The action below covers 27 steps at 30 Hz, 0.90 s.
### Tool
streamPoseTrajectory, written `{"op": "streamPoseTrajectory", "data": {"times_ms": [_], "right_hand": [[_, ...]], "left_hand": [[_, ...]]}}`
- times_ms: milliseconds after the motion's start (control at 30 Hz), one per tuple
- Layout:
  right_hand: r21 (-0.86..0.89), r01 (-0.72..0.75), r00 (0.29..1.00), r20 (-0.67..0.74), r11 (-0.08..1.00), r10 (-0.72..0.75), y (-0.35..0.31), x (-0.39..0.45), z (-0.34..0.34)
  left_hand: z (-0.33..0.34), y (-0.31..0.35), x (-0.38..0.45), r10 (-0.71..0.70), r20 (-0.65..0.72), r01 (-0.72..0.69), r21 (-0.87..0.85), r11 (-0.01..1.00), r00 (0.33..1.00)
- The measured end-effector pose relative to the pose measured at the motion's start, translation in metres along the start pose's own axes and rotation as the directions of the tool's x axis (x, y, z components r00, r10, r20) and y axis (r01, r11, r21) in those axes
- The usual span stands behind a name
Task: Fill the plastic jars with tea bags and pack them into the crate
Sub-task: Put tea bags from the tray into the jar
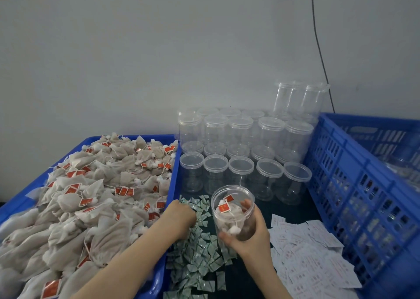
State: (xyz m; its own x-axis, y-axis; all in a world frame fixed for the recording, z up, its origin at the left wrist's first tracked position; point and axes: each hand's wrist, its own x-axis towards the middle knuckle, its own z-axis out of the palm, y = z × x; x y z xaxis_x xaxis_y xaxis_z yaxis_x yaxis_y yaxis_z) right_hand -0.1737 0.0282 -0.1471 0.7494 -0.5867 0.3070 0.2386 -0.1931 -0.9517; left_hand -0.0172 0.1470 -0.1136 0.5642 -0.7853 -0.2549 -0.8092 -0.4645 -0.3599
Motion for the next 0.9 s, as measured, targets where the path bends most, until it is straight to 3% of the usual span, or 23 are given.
{"op": "streamPoseTrajectory", "data": {"times_ms": [133,400,900], "right_hand": [[0.013,-0.015,1.000,-0.004,1.000,0.015,0.003,-0.001,-0.005],[0.048,-0.022,1.000,-0.015,0.999,0.023,0.004,0.000,-0.007],[0.063,-0.020,1.000,-0.013,0.998,0.021,0.007,-0.003,-0.010]], "left_hand": [[0.009,0.010,0.008,-0.045,0.101,0.023,0.210,0.977,0.994],[0.010,0.018,0.014,-0.003,0.156,-0.026,0.188,0.982,0.988],[0.002,0.017,0.013,-0.098,-0.019,0.100,0.169,0.981,0.995]]}}
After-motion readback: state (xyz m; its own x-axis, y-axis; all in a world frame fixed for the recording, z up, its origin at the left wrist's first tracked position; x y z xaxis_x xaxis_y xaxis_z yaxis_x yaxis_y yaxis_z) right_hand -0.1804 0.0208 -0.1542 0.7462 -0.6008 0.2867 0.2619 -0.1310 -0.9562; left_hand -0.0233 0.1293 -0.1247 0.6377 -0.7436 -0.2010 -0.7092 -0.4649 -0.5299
